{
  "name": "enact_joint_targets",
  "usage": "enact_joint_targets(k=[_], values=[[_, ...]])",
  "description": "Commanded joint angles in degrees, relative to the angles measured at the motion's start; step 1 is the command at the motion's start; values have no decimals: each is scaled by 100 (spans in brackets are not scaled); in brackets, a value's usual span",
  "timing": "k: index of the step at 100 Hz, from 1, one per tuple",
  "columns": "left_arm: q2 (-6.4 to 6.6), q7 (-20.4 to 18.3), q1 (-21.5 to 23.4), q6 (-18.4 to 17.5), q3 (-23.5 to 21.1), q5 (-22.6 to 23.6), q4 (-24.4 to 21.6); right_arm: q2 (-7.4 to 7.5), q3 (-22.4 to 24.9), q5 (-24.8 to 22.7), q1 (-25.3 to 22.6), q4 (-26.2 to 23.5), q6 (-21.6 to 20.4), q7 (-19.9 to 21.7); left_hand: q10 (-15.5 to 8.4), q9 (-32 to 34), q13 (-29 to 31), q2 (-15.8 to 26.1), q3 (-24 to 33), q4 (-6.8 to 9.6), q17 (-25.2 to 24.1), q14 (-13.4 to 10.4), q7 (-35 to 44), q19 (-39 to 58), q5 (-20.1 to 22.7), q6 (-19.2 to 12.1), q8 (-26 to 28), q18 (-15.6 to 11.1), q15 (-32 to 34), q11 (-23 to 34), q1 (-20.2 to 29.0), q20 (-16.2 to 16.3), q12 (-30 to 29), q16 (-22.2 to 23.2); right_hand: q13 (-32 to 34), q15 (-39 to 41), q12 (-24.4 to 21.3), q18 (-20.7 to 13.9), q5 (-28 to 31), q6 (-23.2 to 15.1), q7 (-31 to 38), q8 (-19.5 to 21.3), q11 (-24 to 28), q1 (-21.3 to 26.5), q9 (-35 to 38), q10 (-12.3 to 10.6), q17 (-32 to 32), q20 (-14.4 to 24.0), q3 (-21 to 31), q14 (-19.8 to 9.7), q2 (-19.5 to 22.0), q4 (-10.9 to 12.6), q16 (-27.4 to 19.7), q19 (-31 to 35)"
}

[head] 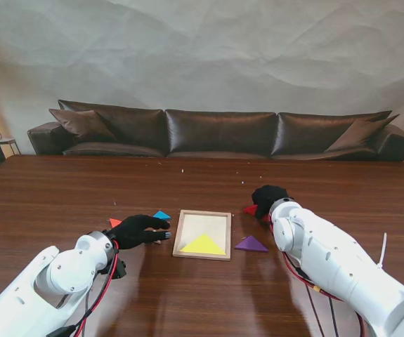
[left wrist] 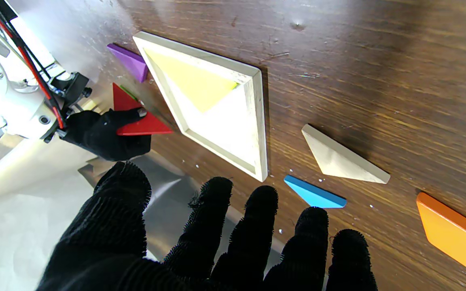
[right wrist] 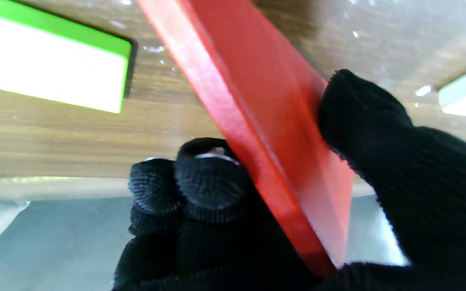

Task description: Assemble the tangram pieces into a square

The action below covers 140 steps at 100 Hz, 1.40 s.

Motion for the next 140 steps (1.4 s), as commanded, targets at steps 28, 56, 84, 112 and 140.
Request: enact_joint_targets(k=[28,56,84,112,140], values=[[-14,-100,11,-8,-25,-27,1,-100,354,319,-349,-1350,1502,395,74,131,196,158,-43,221,27,79,37,-82,143,38,14,-69,61,18,42,74,67,93,72,463,-201,-323,446,508,180,-435,343,99,804,224,2233,113,429,-739,-6,97,192,809],[-20,-68,70,-50,-96,-46,-26,-437,52,698,-489,-2053,3058,221,67,148,213,153,-33,221,25,80,47,-83,172,46,18,-66,68,23,43,73,70,95,68,669,-218,-156,468,895,293,-468,651,118,787,405,2258,138,552,-719,-115,119,261,991],[-25,-26,131,-109,-178,-34,-63,-883,-284,955,-457,-1973,4154,-103,65,163,212,151,-25,219,28,77,46,-83,174,47,18,-69,66,25,38,72,71,94,71,734,-216,-157,522,870,336,-587,748,159,776,412,2273,128,624,-782,-288,123,280,1048],[-25,-30,126,-123,-173,-46,-55,-1284,-234,1211,-556,-1627,4619,-522,64,168,223,151,-22,217,29,77,53,-81,194,52,22,-69,70,26,32,73,71,96,71,814,-211,-156,572,1015,296,-674,779,-30,770,530,2289,118,556,-777,-122,170,300,1136],[-23,-37,108,-139,-157,-49,-35,-1485,113,593,-741,-1544,4645,50,63,171,217,157,-23,217,29,79,47,-81,182,52,21,-65,66,25,27,72,71,95,66,1610,480,-363,1213,1638,97,-520,1664,-394,760,671,2454,376,168,-888,407,428,618,2050]])
